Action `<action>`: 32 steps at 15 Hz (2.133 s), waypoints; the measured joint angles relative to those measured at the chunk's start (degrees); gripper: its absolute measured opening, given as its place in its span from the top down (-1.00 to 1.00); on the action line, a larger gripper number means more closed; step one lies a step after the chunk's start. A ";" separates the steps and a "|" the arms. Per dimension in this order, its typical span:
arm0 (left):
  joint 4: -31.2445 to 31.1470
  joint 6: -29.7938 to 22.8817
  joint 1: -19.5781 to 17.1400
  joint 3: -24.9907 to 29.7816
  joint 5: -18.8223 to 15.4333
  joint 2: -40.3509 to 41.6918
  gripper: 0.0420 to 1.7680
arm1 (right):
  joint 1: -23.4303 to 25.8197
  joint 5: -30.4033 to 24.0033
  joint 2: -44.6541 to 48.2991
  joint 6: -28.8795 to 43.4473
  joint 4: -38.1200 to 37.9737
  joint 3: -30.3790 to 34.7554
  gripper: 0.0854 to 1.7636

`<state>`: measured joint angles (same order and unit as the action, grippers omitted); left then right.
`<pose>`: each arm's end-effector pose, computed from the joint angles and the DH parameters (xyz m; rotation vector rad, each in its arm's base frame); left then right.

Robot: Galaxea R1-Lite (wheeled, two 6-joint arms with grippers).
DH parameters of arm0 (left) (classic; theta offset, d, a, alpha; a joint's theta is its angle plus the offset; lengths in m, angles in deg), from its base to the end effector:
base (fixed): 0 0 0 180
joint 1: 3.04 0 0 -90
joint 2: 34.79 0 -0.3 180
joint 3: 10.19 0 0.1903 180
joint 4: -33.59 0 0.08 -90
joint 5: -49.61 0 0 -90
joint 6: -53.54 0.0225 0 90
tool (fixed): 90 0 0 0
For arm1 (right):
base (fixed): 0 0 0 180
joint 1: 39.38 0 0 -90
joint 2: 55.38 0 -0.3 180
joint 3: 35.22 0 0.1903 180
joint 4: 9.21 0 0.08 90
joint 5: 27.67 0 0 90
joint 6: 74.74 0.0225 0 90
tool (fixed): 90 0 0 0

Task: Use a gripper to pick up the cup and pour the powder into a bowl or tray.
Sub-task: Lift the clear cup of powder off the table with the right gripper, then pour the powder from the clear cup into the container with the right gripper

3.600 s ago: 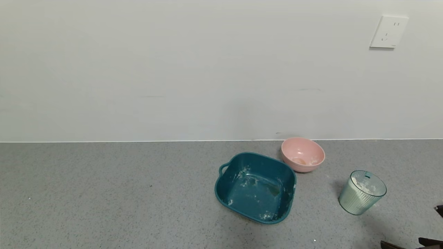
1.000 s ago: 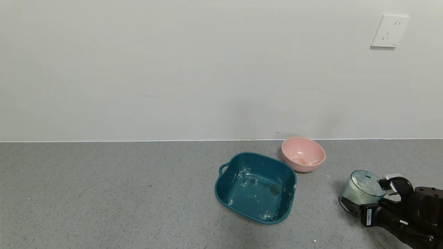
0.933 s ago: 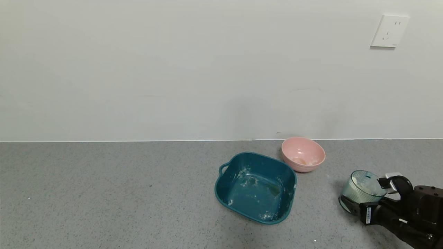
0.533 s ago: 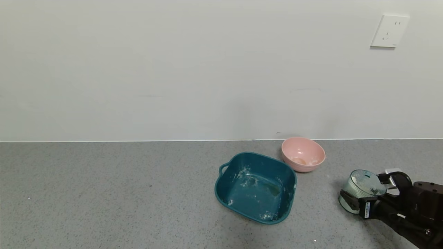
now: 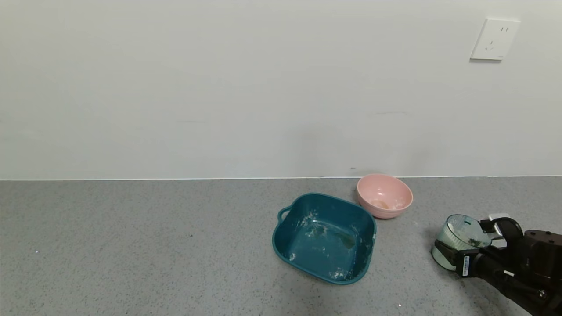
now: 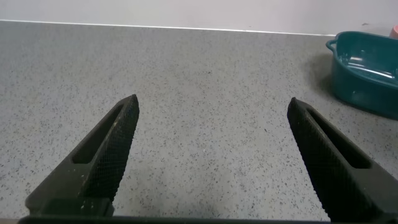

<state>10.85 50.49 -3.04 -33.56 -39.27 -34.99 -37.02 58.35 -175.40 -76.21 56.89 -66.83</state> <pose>-0.0226 0.0004 0.0767 -0.0533 -0.0080 0.0193 0.2500 -0.0087 0.0306 -0.0038 0.3884 0.0329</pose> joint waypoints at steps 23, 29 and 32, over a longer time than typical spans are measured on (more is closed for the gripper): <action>0.05 0.00 0.00 0.00 0.00 0.00 -0.94 | -8.14 8.86 21.15 -10.31 -41.84 -26.56 -0.50; 0.05 0.00 0.00 0.00 0.00 0.00 -0.94 | -11.86 12.86 24.54 -16.13 -53.18 -36.79 -0.50; 0.02 0.00 0.00 0.00 0.00 0.00 -0.94 | -14.07 14.87 24.65 -20.63 -54.75 -38.67 -0.50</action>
<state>10.88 50.49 -3.04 -33.56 -39.27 -34.99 -51.09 73.22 -150.75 -96.84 2.14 -105.50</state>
